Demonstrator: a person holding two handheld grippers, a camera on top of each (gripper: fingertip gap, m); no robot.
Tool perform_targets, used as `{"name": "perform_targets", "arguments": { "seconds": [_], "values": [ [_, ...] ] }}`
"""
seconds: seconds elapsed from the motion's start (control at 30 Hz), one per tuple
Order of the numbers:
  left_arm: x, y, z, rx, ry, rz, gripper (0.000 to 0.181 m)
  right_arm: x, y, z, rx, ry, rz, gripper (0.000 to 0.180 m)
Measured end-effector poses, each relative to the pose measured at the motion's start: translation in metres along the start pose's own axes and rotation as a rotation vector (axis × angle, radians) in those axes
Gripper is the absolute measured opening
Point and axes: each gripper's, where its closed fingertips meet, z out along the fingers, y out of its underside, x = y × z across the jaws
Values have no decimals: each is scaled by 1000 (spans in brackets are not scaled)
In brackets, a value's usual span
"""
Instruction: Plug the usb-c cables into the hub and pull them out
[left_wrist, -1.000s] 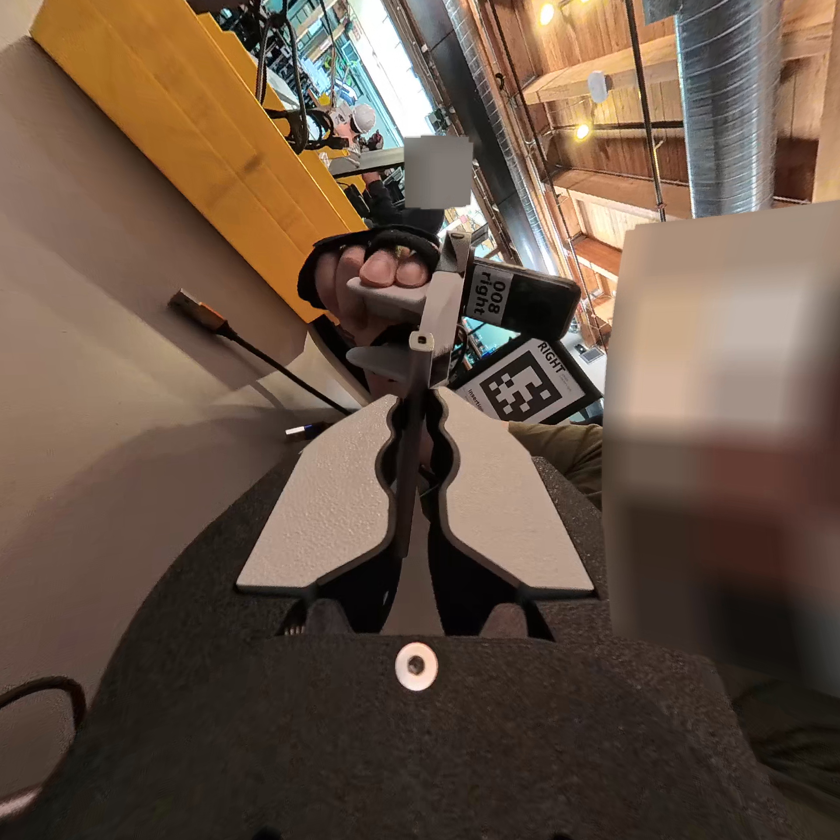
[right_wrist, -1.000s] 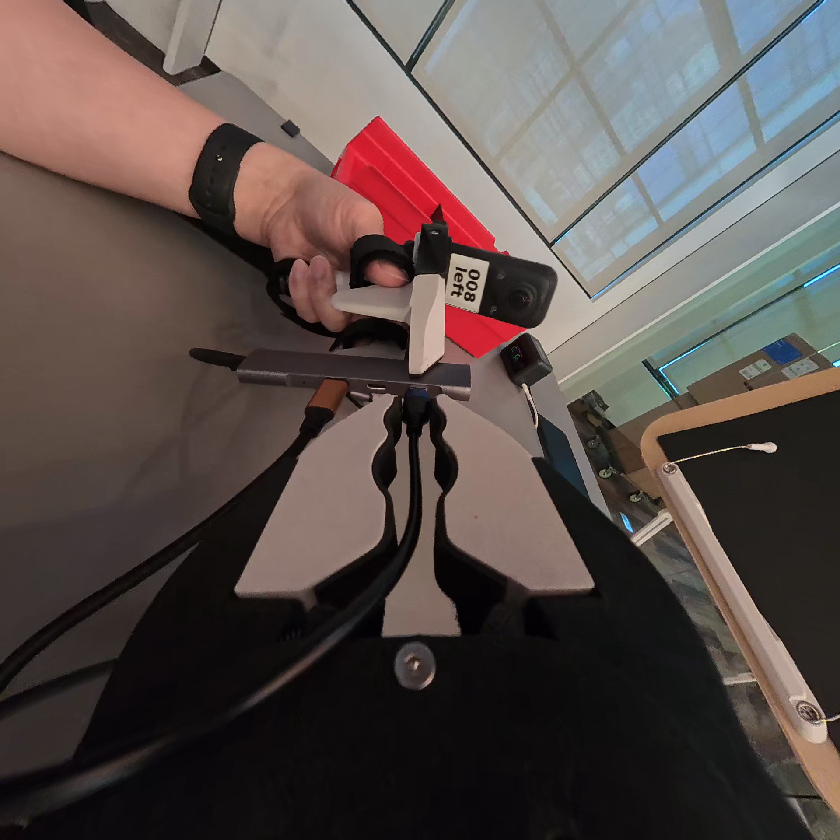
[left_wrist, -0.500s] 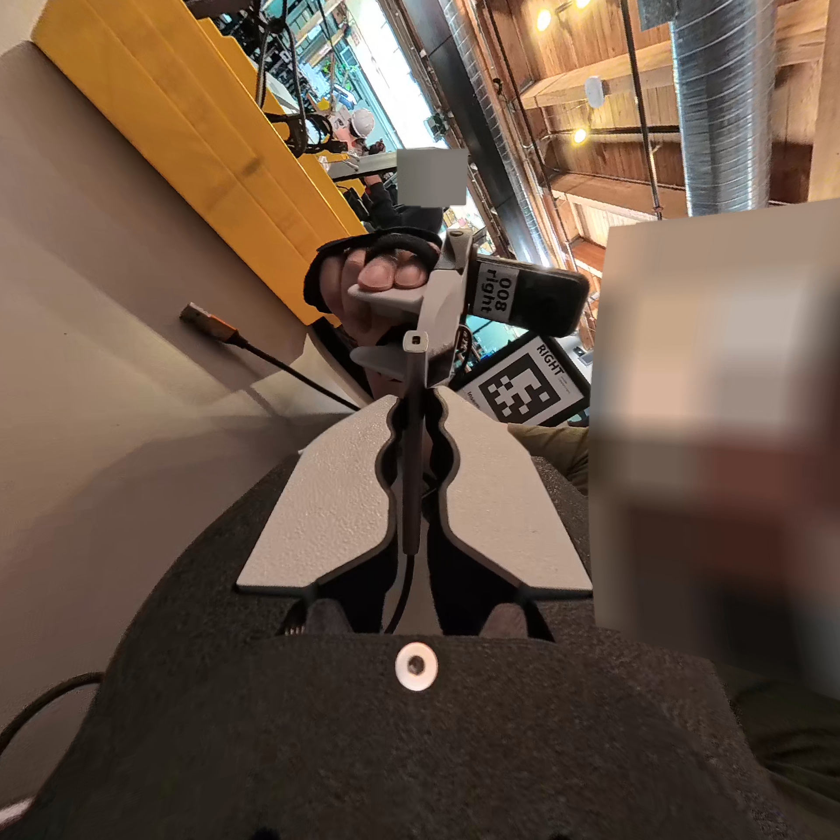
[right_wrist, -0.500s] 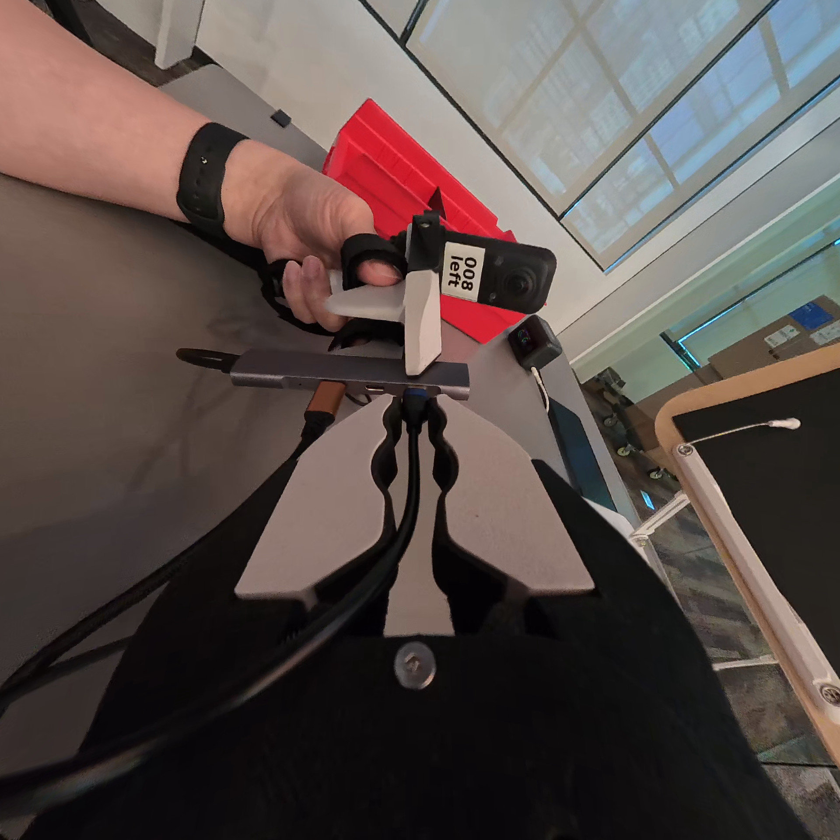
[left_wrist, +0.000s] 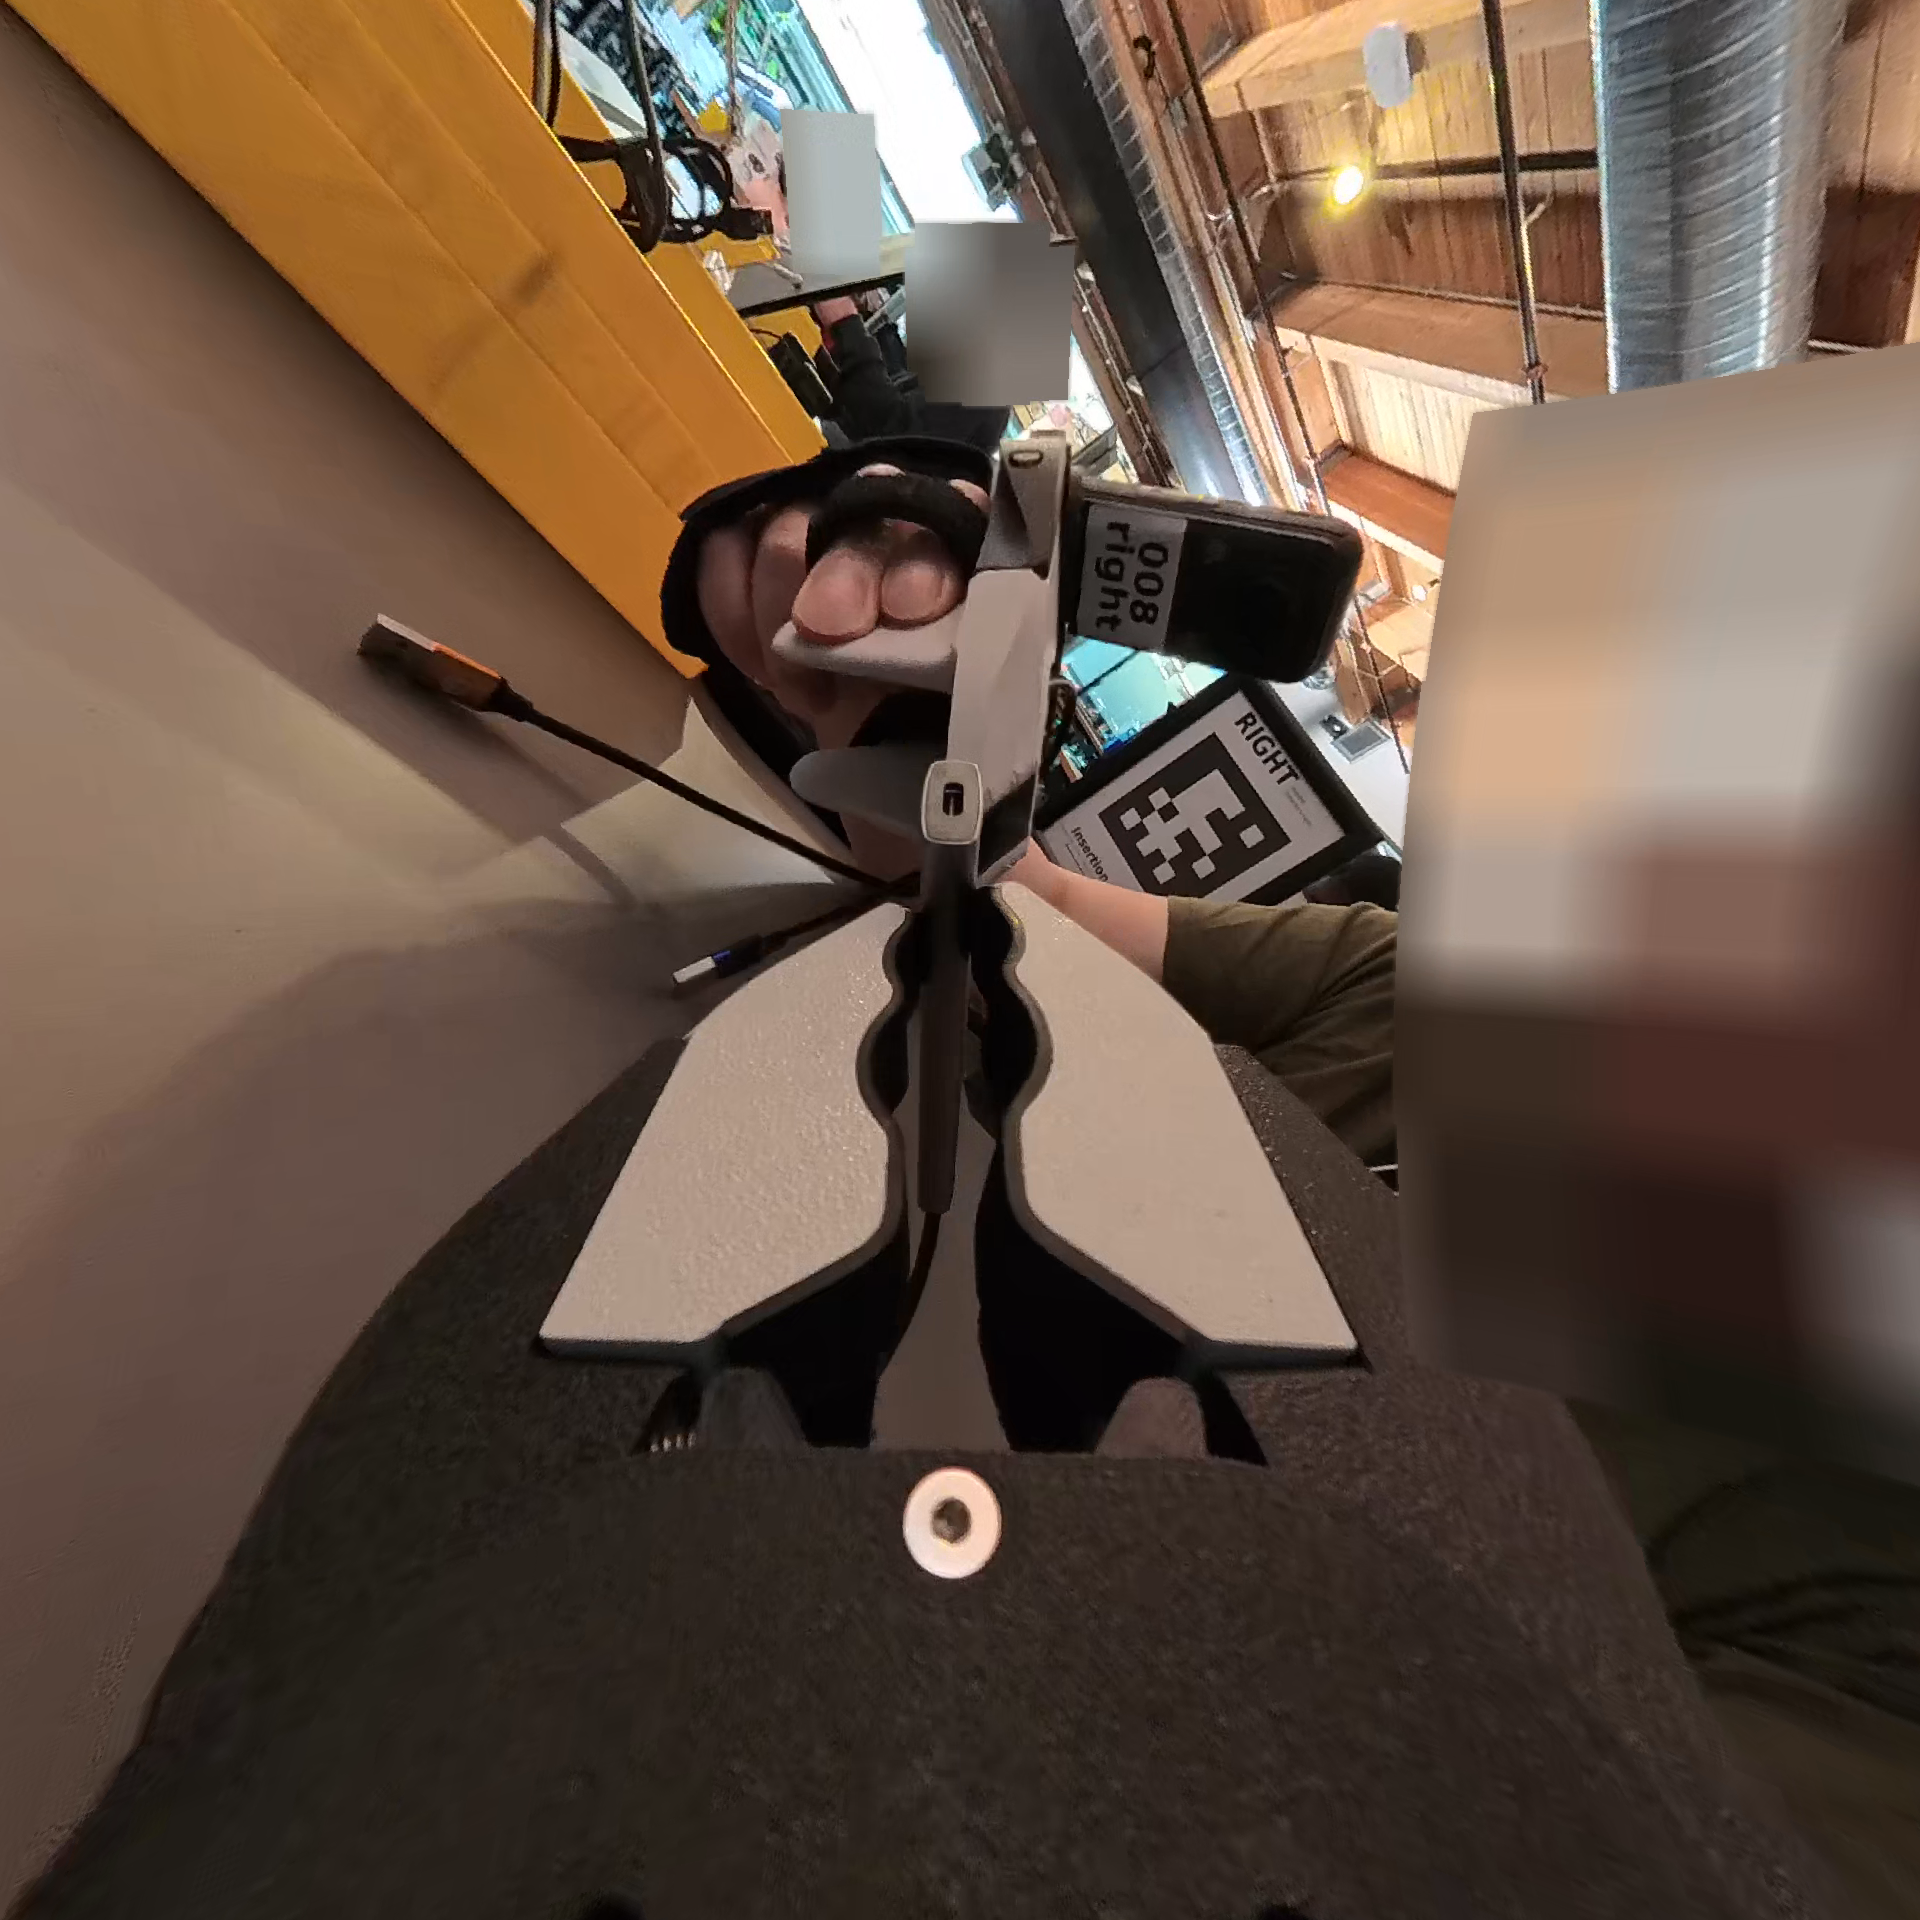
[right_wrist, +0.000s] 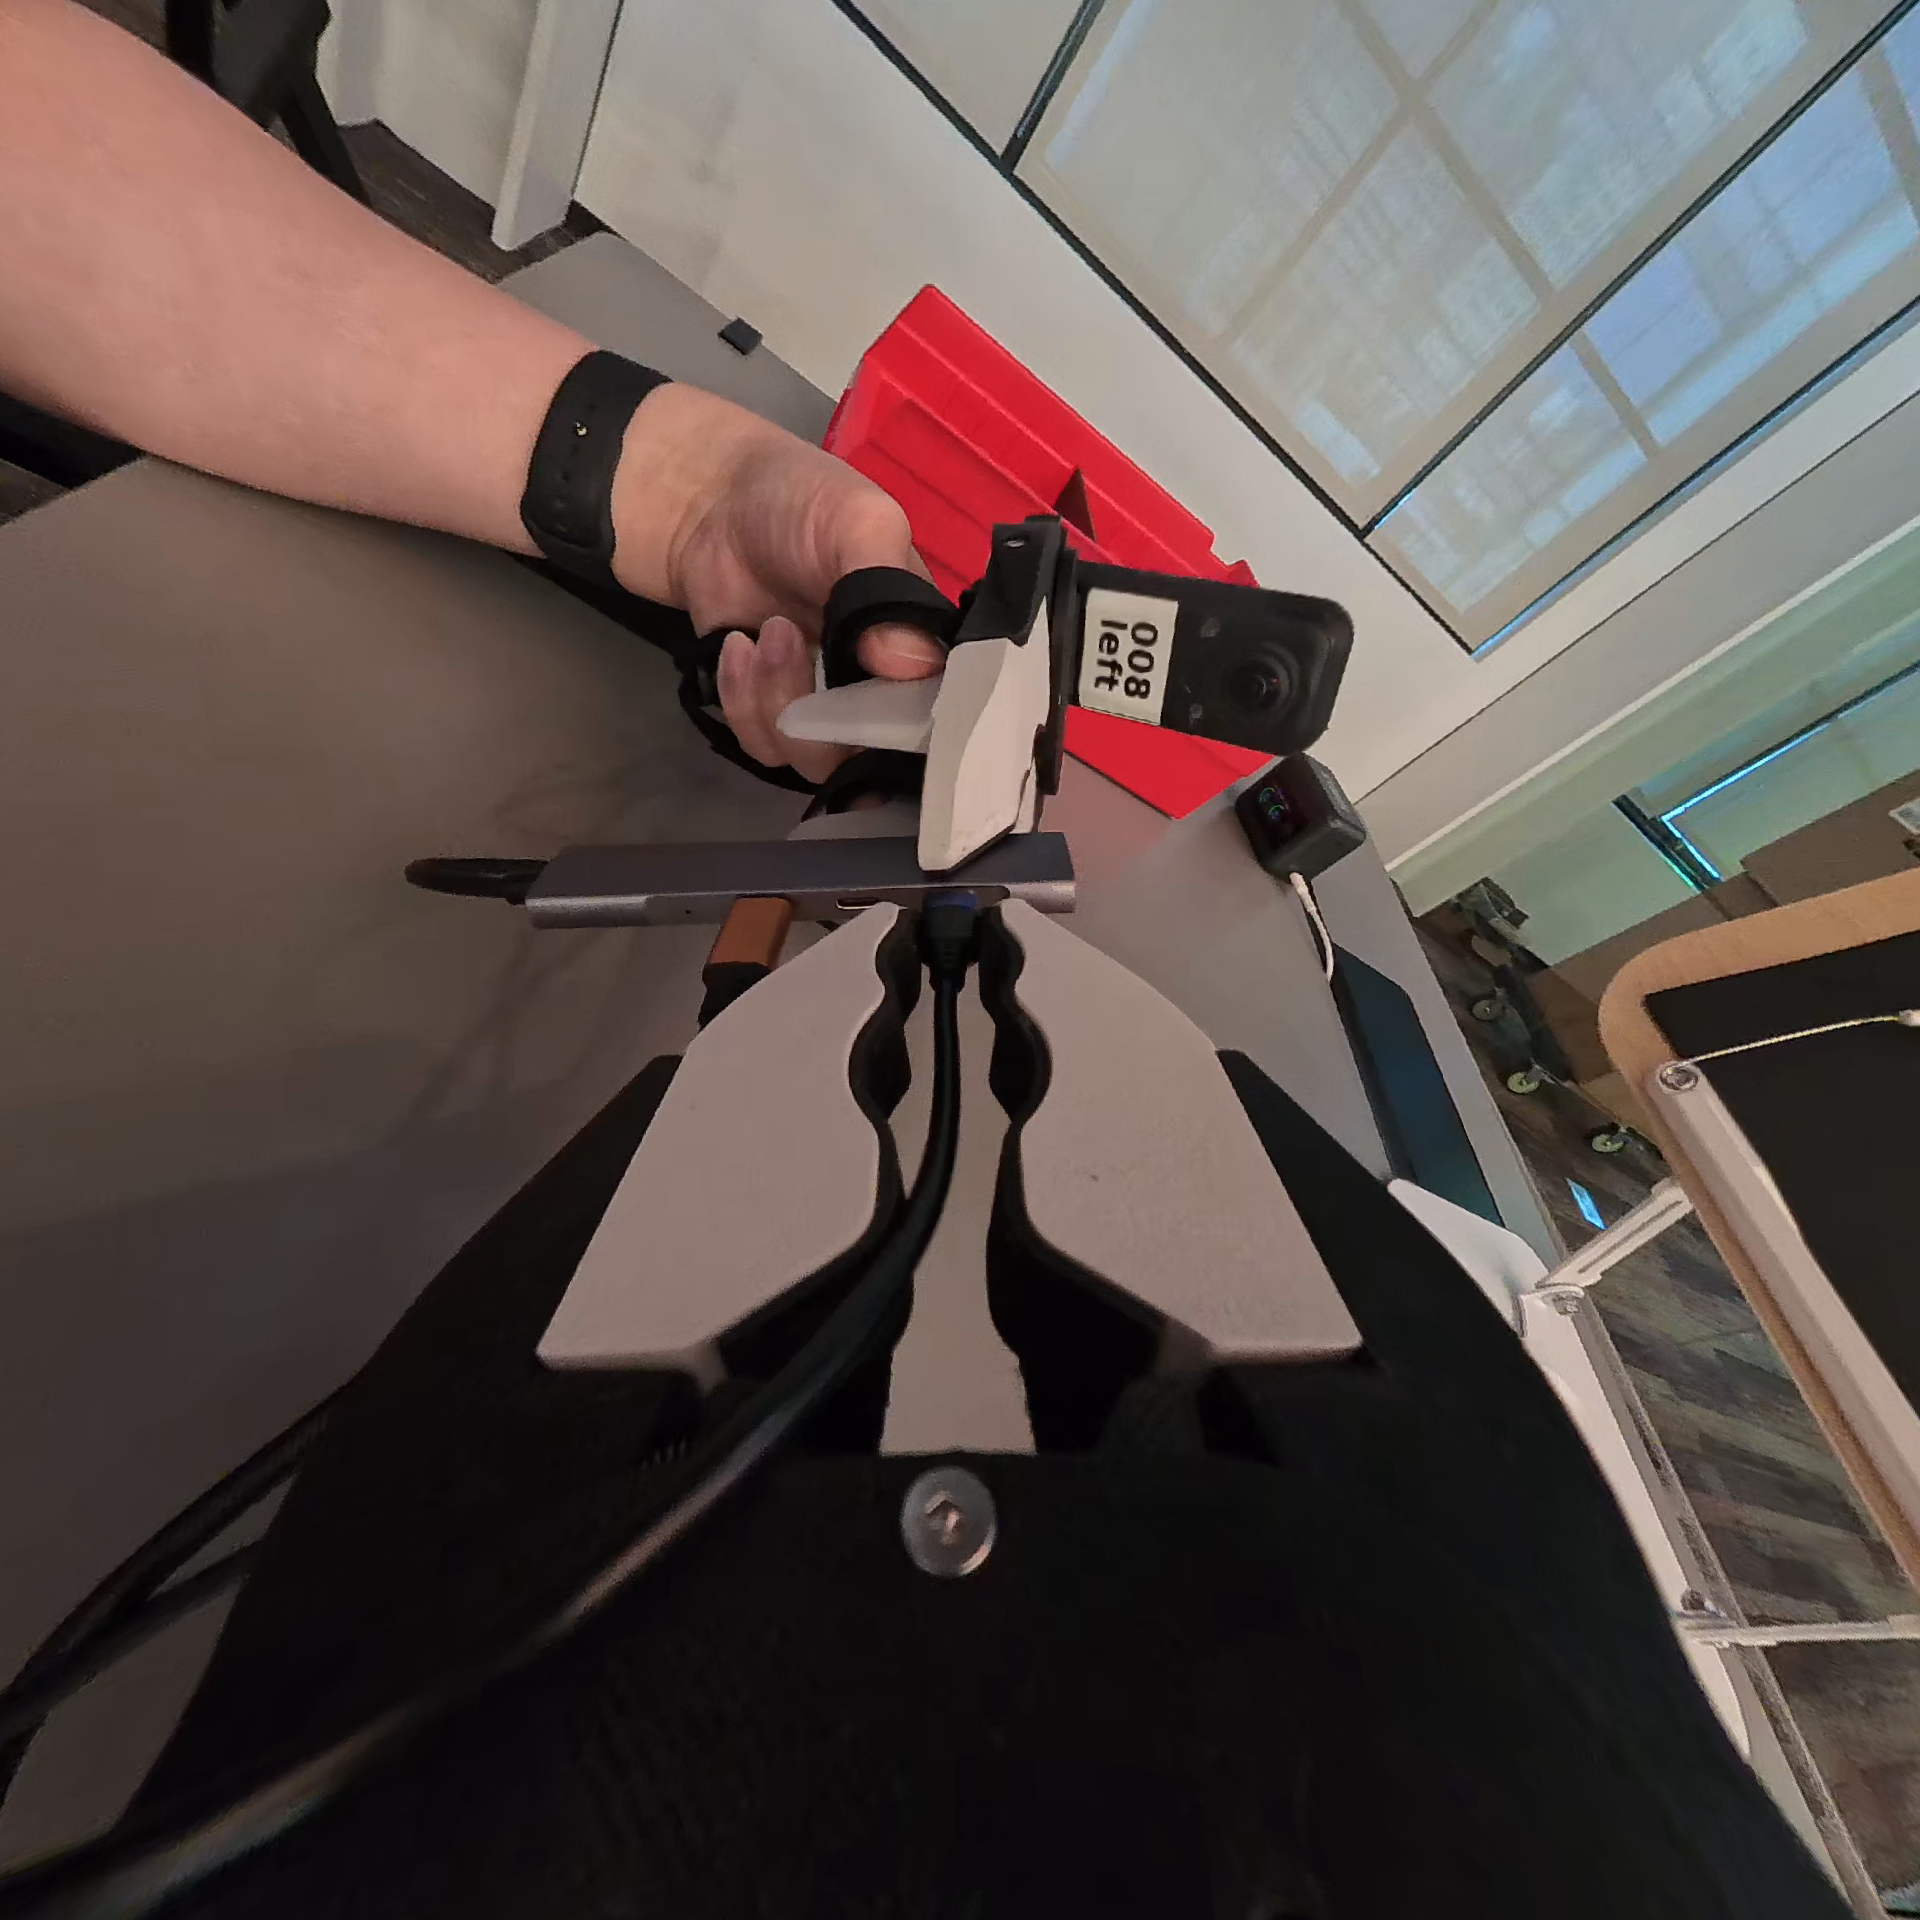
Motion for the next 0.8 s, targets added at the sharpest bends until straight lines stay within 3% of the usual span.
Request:
{"name": "perform_targets", "arguments": {
  "seconds": [0.03,0.27,0.47,0.8],
  "values": [
    [1,0,1,-3,7,5,9,0,-1,0,5,-4,0,12],
    [2,5,2,-40,-9,21,9,-4,-2,-1,17,-34,21,12],
    [9,-23,-1,132,-30,89,9,20,-7,-5,59,132,9,13],
    [14,-28,-1,170,-4,114,9,22,-11,-7,96,145,4,13]
  ]
}}
